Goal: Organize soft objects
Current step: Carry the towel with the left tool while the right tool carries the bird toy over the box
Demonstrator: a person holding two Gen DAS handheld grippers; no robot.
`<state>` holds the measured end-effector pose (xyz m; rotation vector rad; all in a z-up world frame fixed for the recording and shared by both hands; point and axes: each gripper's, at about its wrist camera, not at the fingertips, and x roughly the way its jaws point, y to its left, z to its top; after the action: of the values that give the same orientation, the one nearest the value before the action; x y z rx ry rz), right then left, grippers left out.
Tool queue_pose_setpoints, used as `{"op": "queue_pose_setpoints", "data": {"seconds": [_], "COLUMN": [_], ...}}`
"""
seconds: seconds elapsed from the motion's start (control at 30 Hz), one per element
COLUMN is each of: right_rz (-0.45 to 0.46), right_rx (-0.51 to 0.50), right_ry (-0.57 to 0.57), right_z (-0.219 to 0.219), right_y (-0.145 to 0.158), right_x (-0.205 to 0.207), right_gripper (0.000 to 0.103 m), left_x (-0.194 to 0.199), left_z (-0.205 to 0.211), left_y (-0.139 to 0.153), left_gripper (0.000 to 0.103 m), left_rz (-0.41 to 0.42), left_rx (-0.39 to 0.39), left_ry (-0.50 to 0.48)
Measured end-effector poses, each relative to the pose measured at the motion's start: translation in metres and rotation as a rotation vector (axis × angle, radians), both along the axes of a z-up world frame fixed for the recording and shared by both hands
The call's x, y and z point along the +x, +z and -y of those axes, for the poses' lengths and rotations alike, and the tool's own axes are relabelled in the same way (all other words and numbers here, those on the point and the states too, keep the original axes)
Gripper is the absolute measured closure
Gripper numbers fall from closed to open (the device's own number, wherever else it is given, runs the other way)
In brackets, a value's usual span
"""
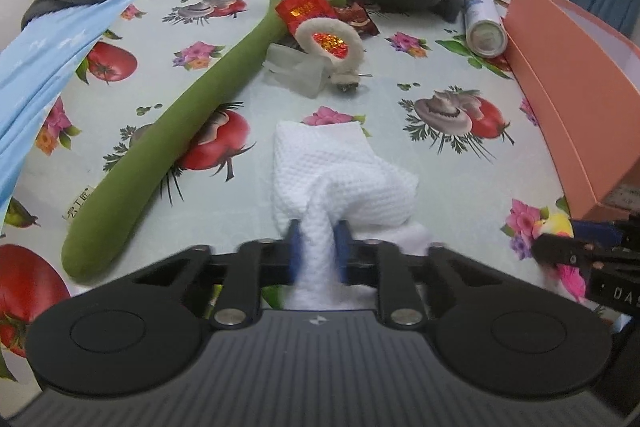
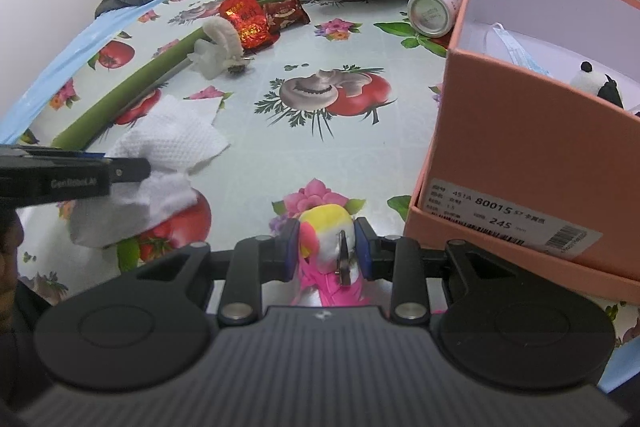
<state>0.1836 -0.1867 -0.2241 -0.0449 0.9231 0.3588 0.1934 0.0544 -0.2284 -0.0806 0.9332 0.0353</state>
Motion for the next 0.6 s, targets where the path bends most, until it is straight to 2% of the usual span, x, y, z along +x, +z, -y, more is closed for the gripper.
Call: {"op": "queue_pose_setpoints", "data": {"seconds": [0.07,0.2,0.6], "right_rz": [0.003,0.017,0.124], "right_rx": [0.001,0.011,0.055], "right_ry": [-0.003,-0.009,-0.014], "right_z": [0.0,0.002,0.0], "right_y": [0.002,0.011,0.066], "right_x": [-0.001,-0.006,-0.033], "right_gripper": [0.071,0.071,0.07], "left_x": [-0.002,-0.011,-0.06], "left_z": [0.0,0.005,0.015], "left_y": [0.003,0.017,0.081], "left_gripper": [0.095,0.095,0.095], "left_rz": [0.007,0.04,0.153], "left_rx": [-0.01,-0.02,-0.095], "left_ry": [0.01,0.005,0.036]}}
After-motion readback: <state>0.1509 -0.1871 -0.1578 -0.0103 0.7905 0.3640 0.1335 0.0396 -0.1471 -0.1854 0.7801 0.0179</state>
